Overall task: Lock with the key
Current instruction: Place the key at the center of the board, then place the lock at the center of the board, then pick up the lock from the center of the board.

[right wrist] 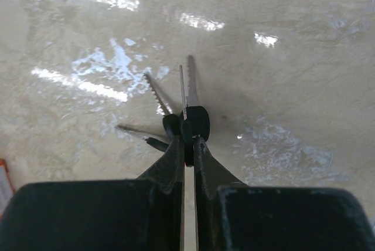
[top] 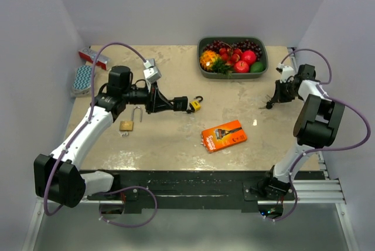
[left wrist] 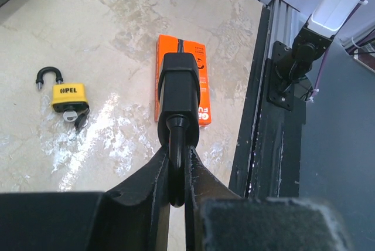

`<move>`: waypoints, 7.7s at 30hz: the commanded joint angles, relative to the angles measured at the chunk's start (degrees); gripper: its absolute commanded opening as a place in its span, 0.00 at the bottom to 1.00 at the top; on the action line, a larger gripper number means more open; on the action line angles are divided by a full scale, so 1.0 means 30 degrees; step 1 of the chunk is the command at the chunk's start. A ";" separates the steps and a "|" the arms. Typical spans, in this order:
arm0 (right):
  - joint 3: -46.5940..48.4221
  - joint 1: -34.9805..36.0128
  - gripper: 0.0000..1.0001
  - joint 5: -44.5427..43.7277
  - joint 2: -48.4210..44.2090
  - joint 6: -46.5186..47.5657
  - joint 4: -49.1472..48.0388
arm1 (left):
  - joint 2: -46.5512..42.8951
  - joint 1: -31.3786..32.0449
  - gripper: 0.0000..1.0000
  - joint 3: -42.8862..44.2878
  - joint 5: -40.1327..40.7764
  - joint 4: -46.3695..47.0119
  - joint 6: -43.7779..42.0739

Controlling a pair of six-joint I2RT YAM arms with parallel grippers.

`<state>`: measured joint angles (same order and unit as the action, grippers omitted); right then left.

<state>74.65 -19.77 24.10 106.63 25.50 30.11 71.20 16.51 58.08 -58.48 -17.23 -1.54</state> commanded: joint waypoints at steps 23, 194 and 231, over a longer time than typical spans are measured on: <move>-0.1996 0.8220 0.97 0.3629 -1.1947 0.3983 0.1129 | 0.3805 0.2757 0.00 0.2408 -0.0223 -0.1407 0.5197; 0.1571 1.8104 0.53 -0.8121 0.2924 -1.1401 -0.4968 | -0.0559 -0.5241 0.98 0.0970 0.7599 -0.1608 0.4118; 0.0428 2.1617 0.00 0.3980 -0.9321 1.2474 0.3938 | 0.2605 -0.1258 0.89 0.1059 -0.2568 -0.2460 0.1596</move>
<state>72.55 43.11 35.53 82.00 54.35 38.92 78.91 8.75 60.69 -61.78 -26.89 3.38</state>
